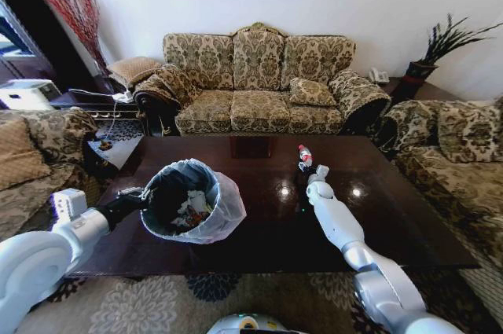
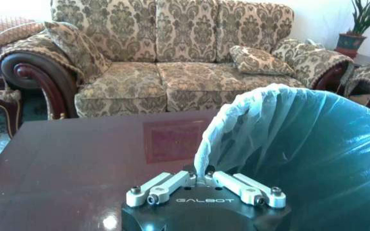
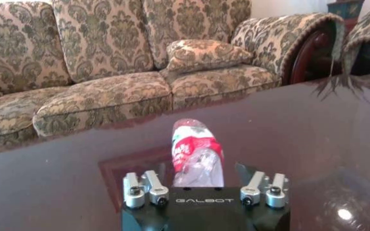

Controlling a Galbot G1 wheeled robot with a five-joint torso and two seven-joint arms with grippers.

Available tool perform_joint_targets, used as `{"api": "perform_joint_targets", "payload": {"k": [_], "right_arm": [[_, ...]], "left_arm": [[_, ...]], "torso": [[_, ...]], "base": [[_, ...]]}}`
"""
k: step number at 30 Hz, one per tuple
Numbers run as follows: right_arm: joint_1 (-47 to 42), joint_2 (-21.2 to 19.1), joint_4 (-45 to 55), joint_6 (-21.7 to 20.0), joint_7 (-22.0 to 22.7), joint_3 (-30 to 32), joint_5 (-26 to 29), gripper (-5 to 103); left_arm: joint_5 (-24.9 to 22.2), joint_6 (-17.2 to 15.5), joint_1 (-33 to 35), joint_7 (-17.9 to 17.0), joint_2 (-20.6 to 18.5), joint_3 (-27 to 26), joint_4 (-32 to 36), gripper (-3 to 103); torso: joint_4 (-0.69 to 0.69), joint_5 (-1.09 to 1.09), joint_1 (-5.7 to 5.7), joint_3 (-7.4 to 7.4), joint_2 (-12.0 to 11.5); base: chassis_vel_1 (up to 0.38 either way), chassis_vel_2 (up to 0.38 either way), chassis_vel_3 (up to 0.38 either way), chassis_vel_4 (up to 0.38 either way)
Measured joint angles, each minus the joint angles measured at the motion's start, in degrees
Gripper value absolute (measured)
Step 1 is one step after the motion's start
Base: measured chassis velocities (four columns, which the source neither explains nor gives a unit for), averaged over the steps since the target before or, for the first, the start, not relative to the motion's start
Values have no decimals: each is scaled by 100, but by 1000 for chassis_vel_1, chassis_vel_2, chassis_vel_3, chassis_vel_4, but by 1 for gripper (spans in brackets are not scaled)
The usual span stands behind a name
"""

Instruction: Move to the front of the table and place the trash on the table into the trash bin.

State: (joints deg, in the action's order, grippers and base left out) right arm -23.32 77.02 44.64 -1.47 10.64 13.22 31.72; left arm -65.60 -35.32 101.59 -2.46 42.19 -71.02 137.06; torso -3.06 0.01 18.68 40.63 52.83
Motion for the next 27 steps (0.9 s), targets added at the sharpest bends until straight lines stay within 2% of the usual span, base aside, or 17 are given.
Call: {"api": "perform_joint_targets", "payload": {"k": [2,3,5,6,8,9,12,14,16,18,19,24,27], "right_arm": [[0,2,8,-45,-18,-10,3,60],[0,2,8,-45,-18,-10,3,60],[-5,-6,10,-79,-27,-15,14,48],[-5,-6,10,-79,-27,-15,14,48],[-25,-35,10,-98,-52,-30,50,37],[-25,-35,10,-98,-52,-30,50,37],[-94,-122,27,-123,-127,-70,164,25],[-110,-137,40,-129,-135,-71,189,25],[-161,-183,87,-145,-152,-70,243,15],[-187,-202,128,-158,-152,-66,262,15],[-209,-214,166,-173,-151,-61,275,12],[-610,-444,950,-242,-191,-35,393,1],[-775,-596,1383,-156,-271,-37,339,1]], "left_arm": [[2,7,-4,5,0,-4,-21,0],[2,7,-4,5,0,-4,-21,0],[2,10,-26,6,-10,10,-38,0],[2,10,-26,6,-10,10,-38,0],[2,11,-40,6,-25,21,-52,0],[2,11,-40,6,-25,21,-52,0],[-5,12,-34,7,-35,9,-55,0],[-7,12,-31,7,-35,5,-54,0],[-12,13,-32,11,-43,2,-60,0],[-12,14,-36,12,-48,2,-63,0],[-12,14,-39,12,-53,2,-64,0],[-51,30,-7,13,-182,-78,-113,0],[-107,33,29,22,-290,-171,-153,0]], "torso": [[-1,-2,1,0,0],[-1,-2,1,0,0],[-1,-1,0,0,0],[-1,-1,0,0,0],[-1,-1,0,0,0],[-1,-1,0,0,0],[-1,-2,0,0,0],[-1,-2,0,0,0],[0,-2,-1,-1,0],[0,-1,-1,-1,0],[0,-1,-1,-1,0],[-1,4,1,1,-1],[-2,1,1,1,-1]], "base": [[0,0,0,0],[0,0,0,0],[0,0,0,0],[0,0,0,0],[0,0,0,0],[0,0,0,0],[0,0,0,0],[0,0,0,0],[0,0,0,0],[0,0,0,0],[0,0,0,0],[0,0,0,0],[0,0,0,0]]}}
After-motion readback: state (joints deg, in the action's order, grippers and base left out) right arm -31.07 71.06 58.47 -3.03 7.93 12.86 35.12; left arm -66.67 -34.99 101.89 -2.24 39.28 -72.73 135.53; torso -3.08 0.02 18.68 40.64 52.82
